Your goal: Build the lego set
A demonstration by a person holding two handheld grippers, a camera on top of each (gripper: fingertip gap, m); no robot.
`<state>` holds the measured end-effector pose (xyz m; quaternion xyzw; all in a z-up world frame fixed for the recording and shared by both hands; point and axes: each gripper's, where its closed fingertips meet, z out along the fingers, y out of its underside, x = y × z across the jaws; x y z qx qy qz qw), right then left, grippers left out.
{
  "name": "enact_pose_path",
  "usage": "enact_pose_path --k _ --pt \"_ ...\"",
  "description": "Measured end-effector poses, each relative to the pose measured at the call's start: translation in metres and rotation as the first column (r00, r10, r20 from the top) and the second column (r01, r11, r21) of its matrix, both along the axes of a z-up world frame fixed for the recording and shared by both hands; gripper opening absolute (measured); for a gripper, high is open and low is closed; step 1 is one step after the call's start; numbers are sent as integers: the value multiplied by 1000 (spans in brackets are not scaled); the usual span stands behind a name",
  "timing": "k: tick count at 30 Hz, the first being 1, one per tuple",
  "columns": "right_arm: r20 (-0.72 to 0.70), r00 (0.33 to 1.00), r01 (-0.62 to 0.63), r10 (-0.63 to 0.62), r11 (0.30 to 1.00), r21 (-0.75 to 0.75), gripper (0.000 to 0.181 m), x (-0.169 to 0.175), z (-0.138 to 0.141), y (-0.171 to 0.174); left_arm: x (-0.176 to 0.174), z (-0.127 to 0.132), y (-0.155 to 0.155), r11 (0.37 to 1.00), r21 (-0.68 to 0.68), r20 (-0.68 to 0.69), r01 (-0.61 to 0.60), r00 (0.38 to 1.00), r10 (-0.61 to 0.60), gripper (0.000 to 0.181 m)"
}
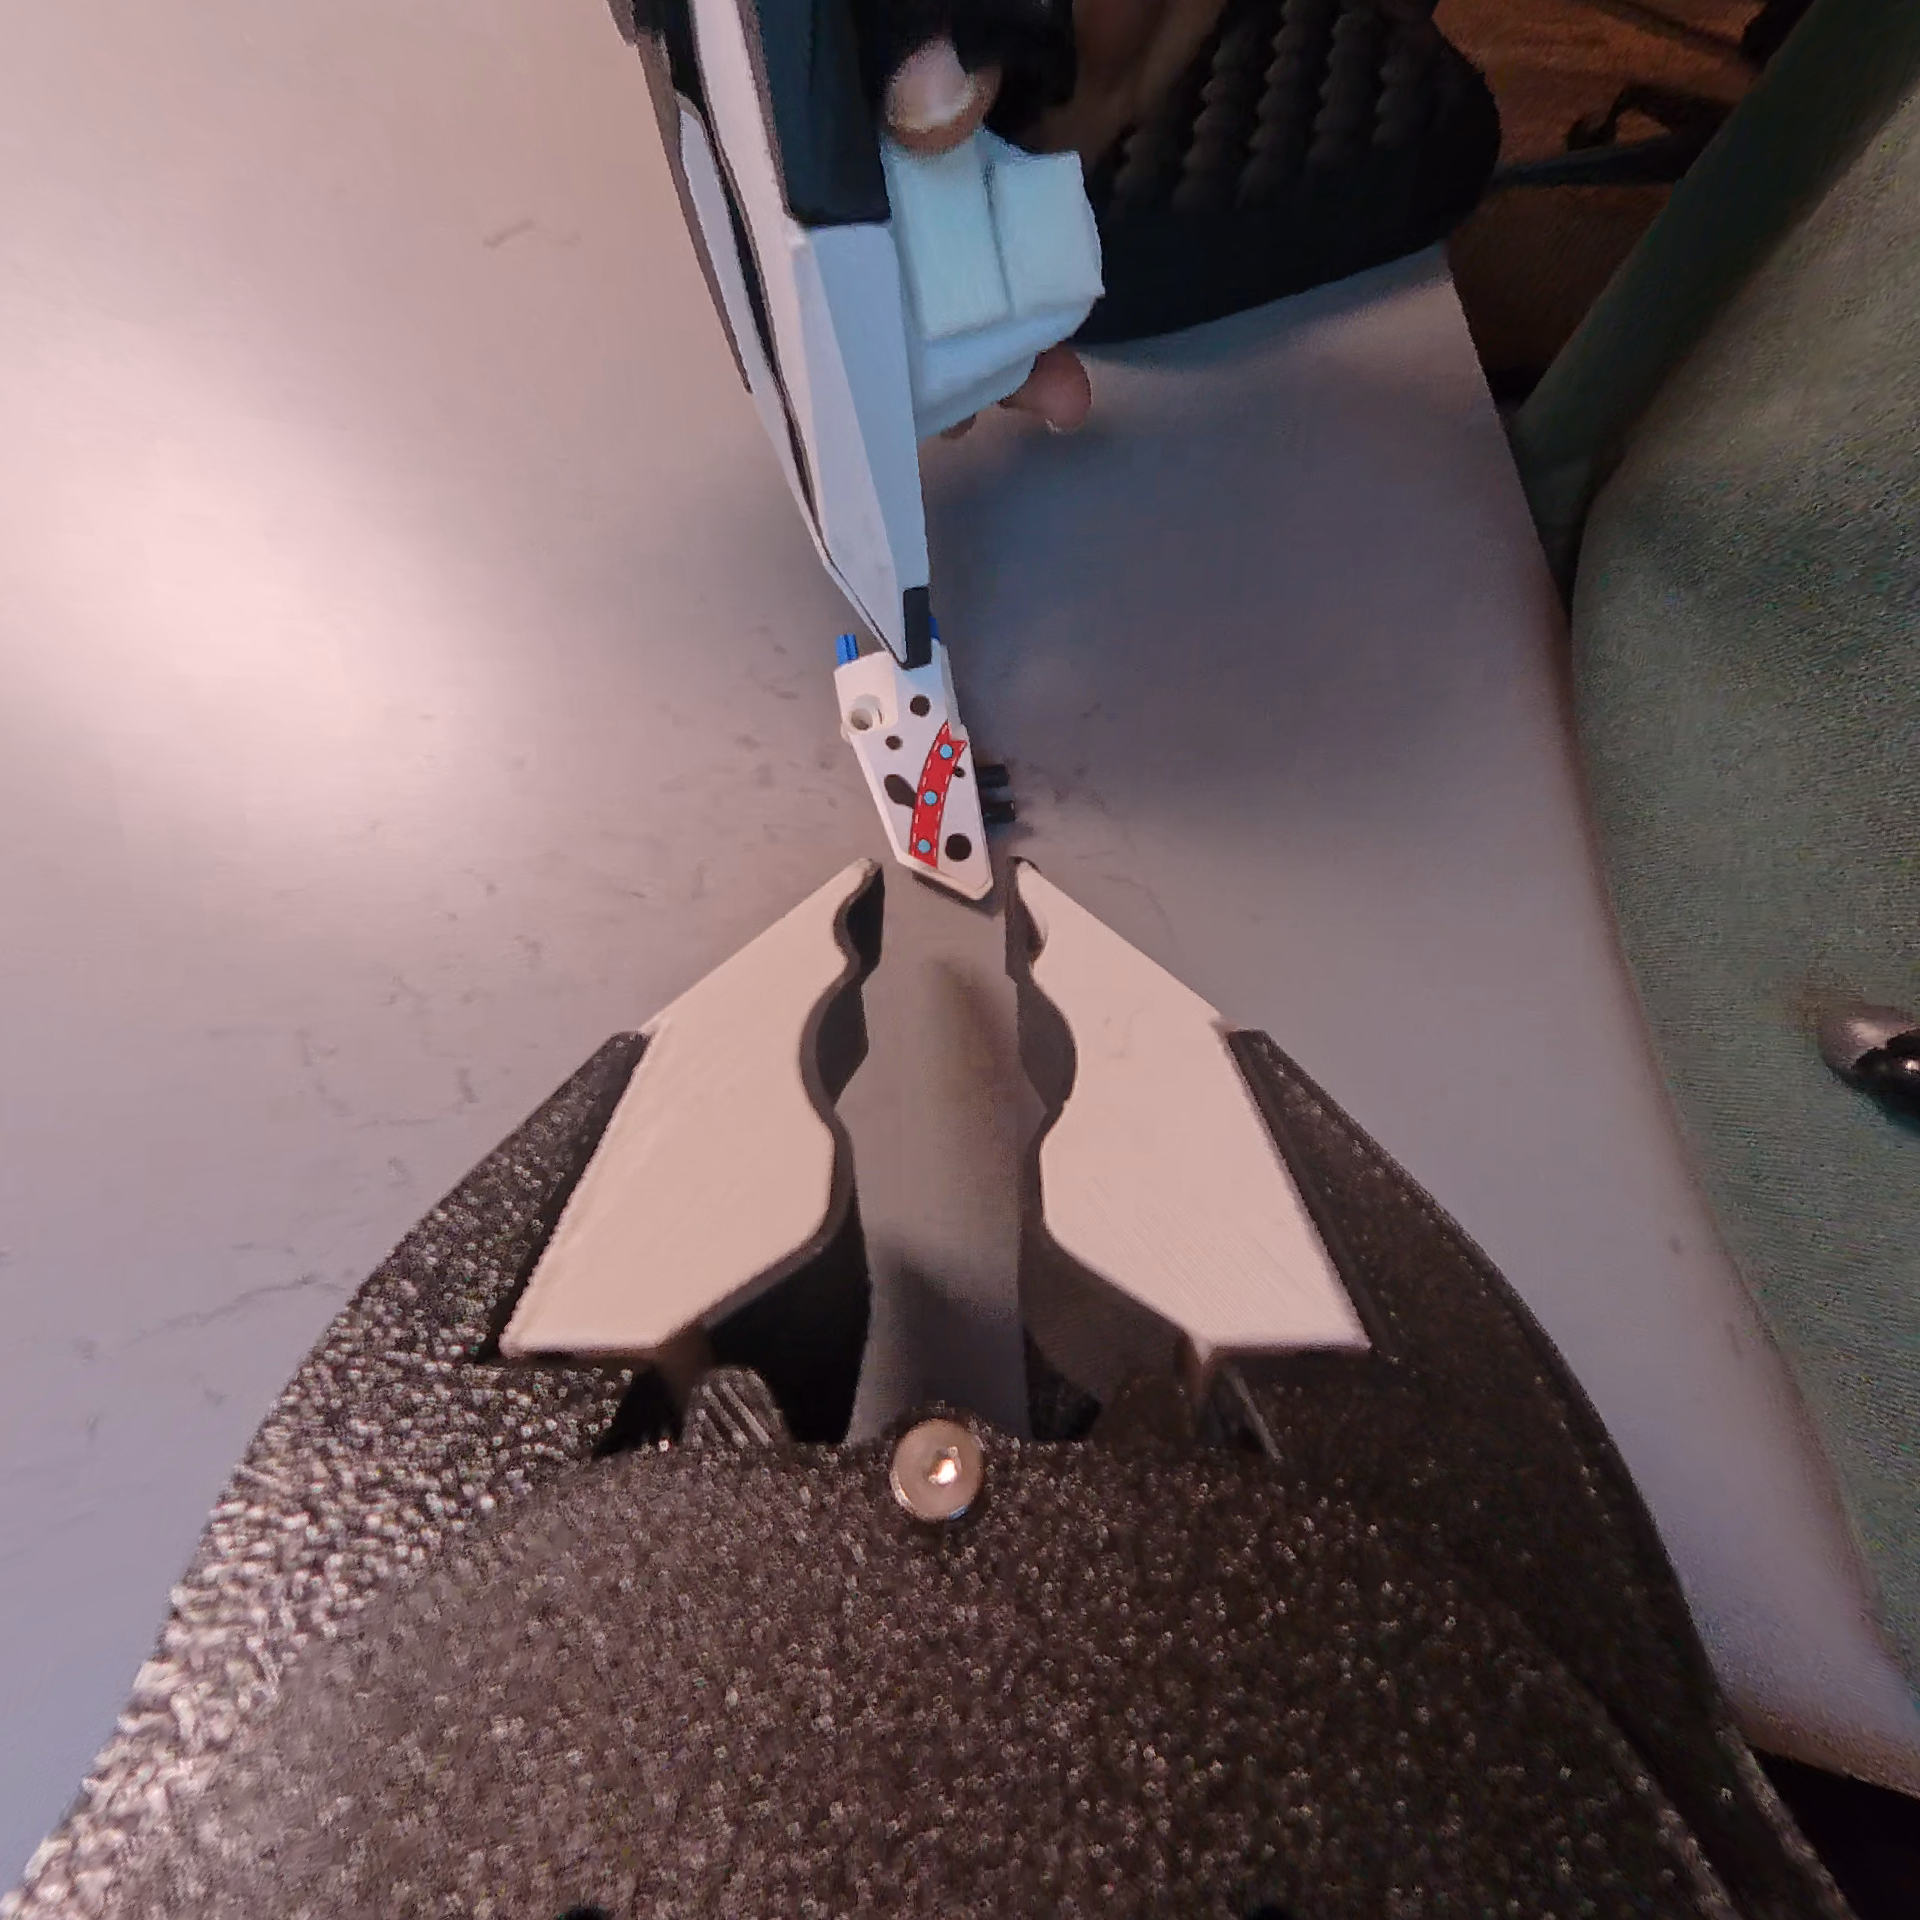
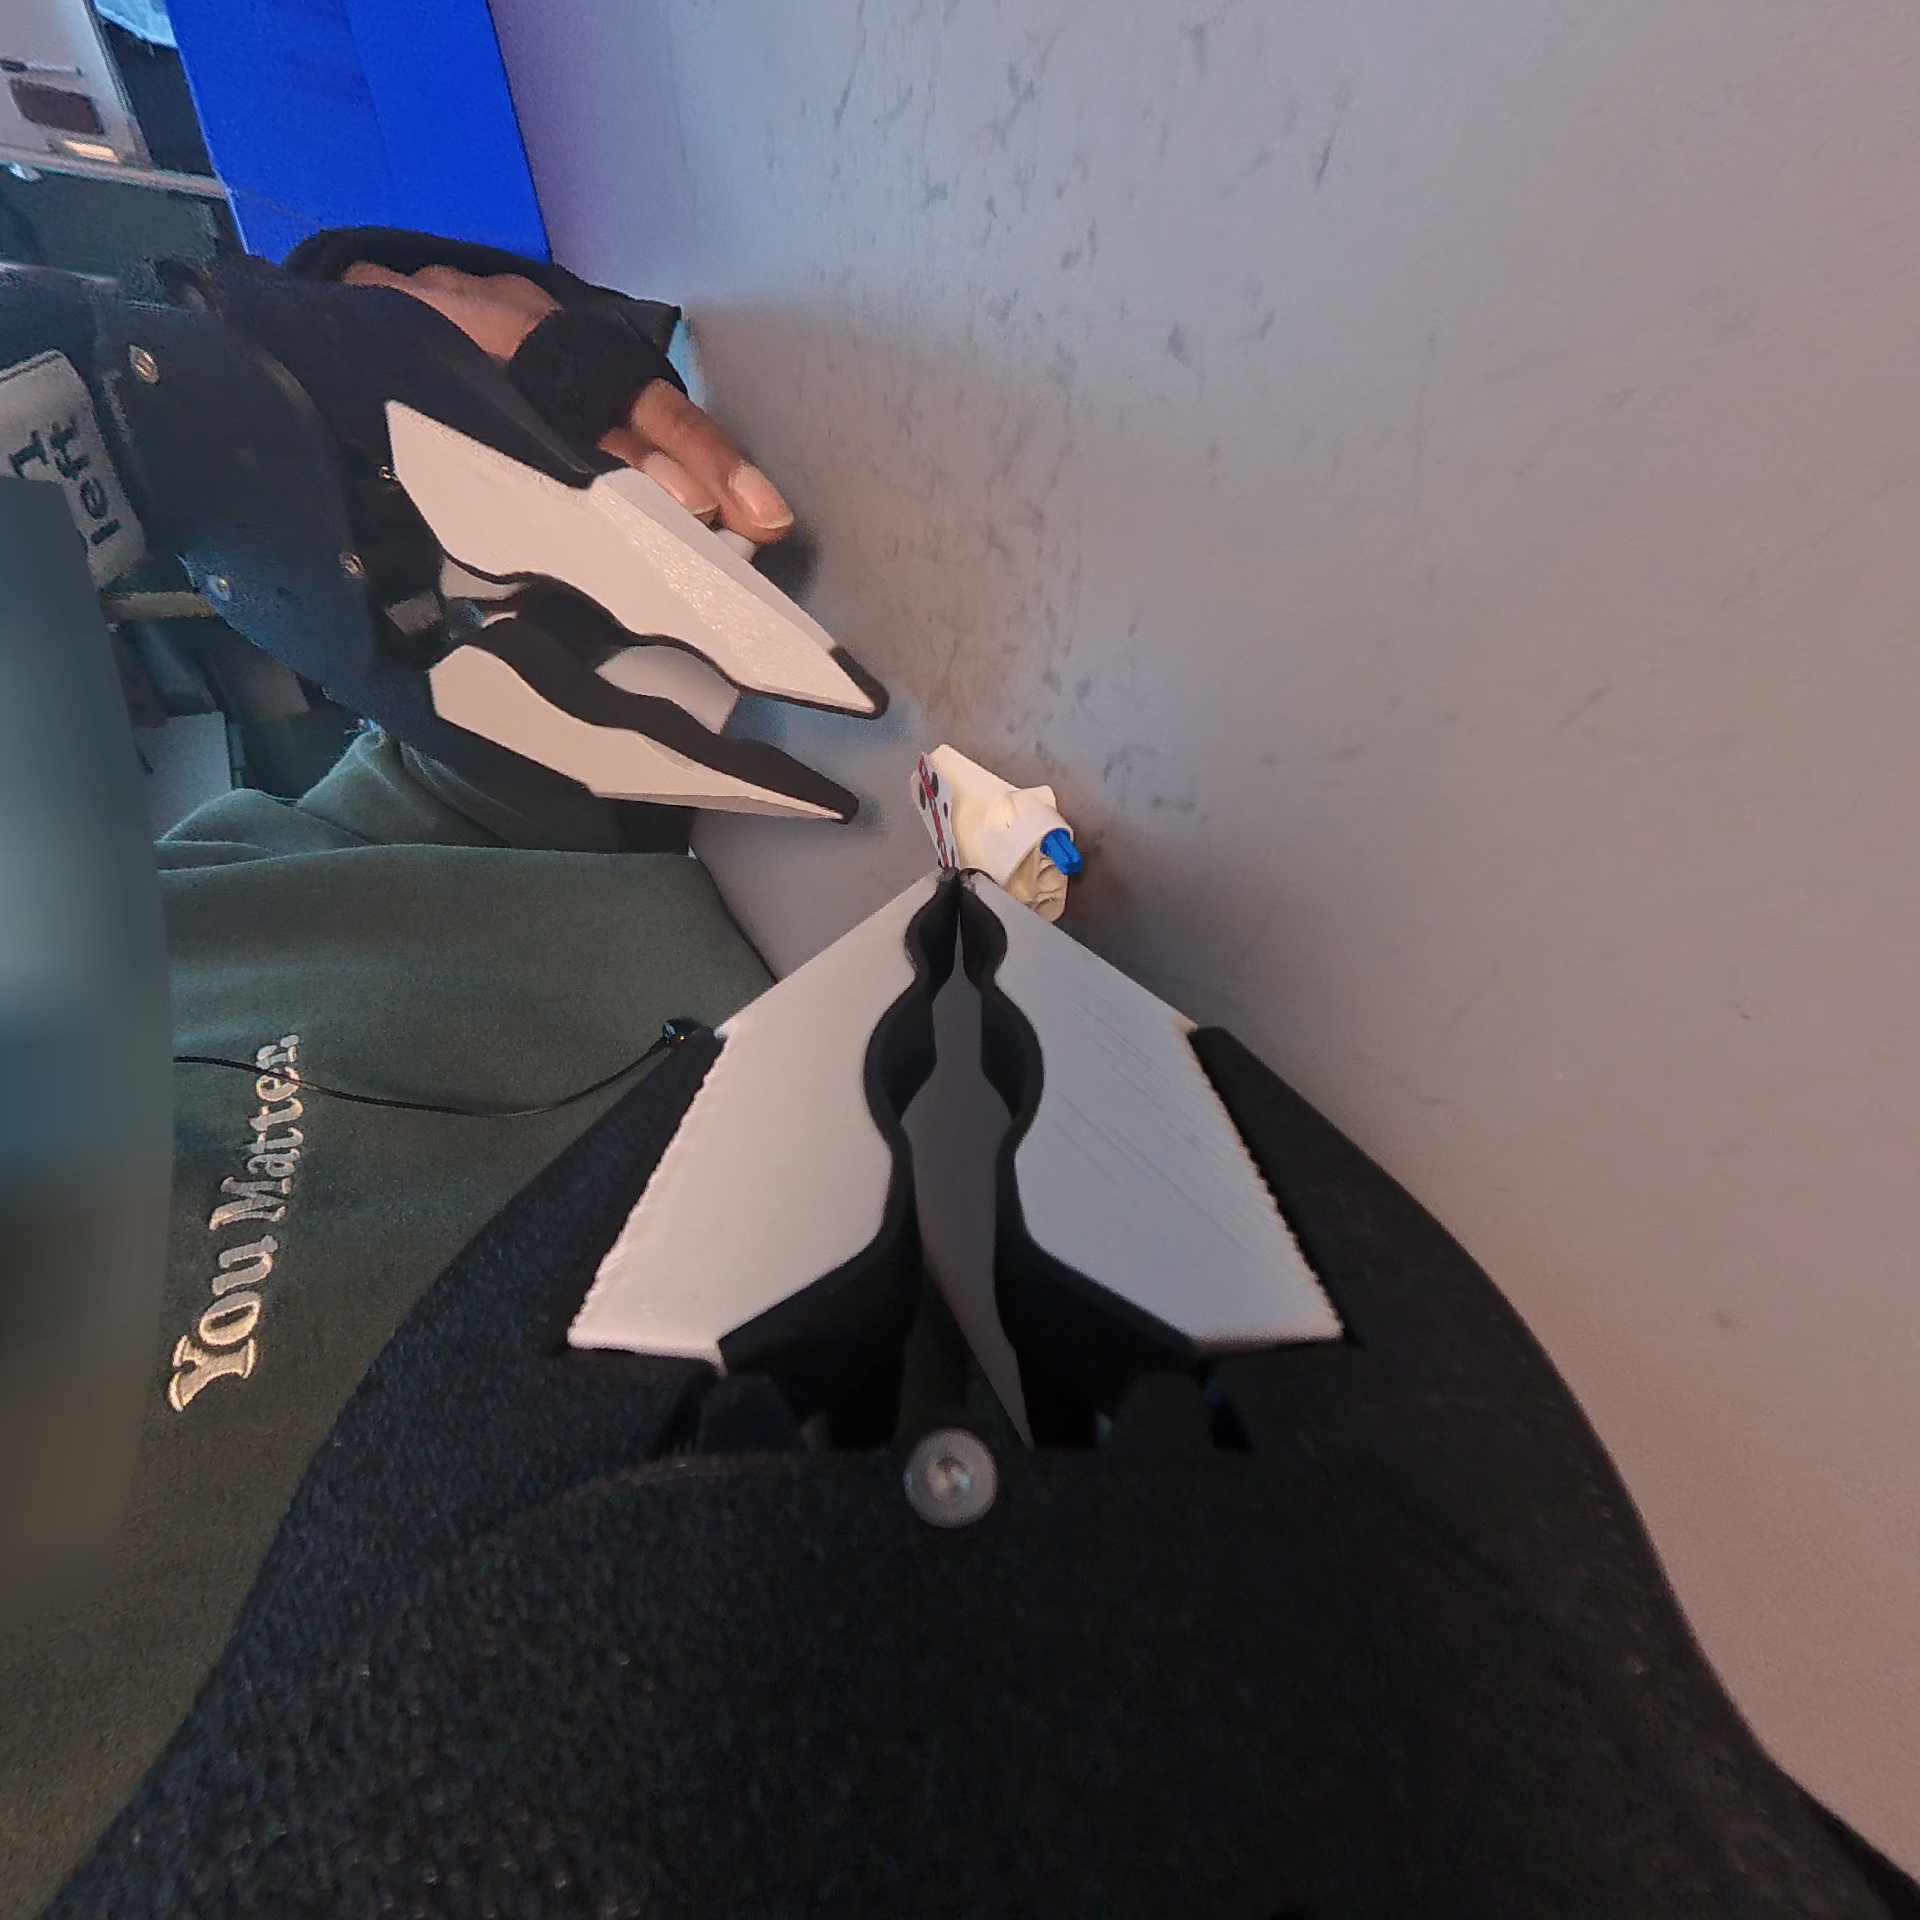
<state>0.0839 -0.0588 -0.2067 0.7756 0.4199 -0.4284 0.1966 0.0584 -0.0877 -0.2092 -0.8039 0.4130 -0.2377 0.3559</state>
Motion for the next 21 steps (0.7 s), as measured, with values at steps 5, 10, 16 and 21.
enact_pose_path --k 5,10,16,21 --pt "1 1000 0 0 1000 -1 0 0 0 0 4 14 3 998 68 50 0 999 -4 1" --pt "1 1000 0 0 1000 -1 0 0 0 0 6 3 7 997 75 -8 -5 1000 6 0" --pt "0 1000 -3 3 1000 -3 0 -1 0 0 7 -11 7 998 67 -87 8 996 -2 0" --pt "-5 1000 -3 3 1000 -2 0 -1 2 -1 7 -13 7 998 65 -100 13 995 -7 0"
